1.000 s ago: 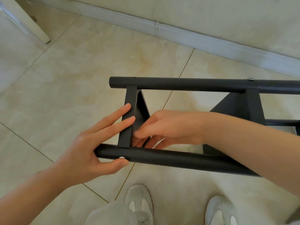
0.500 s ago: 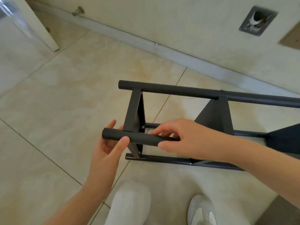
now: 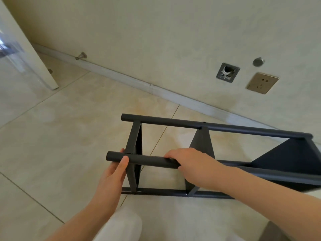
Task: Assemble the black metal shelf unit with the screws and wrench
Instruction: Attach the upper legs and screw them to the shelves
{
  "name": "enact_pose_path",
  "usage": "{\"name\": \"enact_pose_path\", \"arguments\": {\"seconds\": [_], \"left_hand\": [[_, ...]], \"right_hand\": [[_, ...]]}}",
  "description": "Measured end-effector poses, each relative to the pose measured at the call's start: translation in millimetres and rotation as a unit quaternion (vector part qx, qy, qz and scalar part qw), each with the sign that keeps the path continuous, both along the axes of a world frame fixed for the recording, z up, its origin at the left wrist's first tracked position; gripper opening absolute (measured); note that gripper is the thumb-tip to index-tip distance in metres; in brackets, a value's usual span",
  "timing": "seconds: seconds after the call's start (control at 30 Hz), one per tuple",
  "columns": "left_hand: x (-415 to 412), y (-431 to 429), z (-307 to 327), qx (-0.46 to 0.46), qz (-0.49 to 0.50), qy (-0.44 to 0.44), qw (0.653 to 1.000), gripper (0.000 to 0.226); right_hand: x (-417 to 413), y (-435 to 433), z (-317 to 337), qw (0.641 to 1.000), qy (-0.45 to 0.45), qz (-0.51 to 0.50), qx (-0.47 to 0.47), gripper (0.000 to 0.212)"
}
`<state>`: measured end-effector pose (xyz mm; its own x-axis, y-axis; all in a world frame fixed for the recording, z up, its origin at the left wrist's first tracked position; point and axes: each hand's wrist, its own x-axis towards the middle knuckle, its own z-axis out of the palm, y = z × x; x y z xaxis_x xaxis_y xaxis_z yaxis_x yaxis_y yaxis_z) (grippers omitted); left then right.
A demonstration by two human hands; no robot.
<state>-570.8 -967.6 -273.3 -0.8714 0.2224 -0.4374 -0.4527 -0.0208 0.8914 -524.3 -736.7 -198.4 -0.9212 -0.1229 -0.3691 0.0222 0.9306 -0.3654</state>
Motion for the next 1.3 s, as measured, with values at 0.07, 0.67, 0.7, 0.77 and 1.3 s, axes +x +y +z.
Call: {"name": "enact_pose_path", "arguments": {"seconds": [0.07, 0.67, 0.7, 0.77, 1.3], "left_hand": [[-4.2, 3.7, 8.1, -0.018, 0.000, 0.007, 1.000, 0.050], [-80.4, 111.4, 197.9, 0.027, 0.008, 0.257, 0.966, 0.006], [-80.3, 118.6, 209.6, 0.022, 0.000, 0.277, 0.961, 0.008], [-77.7, 133.5, 233.0, 0.012, -0.008, 0.320, 0.947, 0.014], [23.2, 214.9, 309.3, -0.073, -0.103, 0.510, 0.851, 0.032]], "right_hand": [[-0.7, 3.1, 0.8, 1.000, 0.016, -0.007, -0.006, 0.048], [-30.6, 59.5, 131.2, 0.970, 0.191, -0.141, -0.049, 0.049], [-29.6, 62.9, 137.4, 0.967, 0.196, -0.152, -0.059, 0.049], [-23.7, 69.6, 149.0, 0.958, 0.215, -0.174, -0.079, 0.049], [76.0, 101.8, 158.1, 0.873, 0.276, -0.311, -0.256, 0.042]]}}
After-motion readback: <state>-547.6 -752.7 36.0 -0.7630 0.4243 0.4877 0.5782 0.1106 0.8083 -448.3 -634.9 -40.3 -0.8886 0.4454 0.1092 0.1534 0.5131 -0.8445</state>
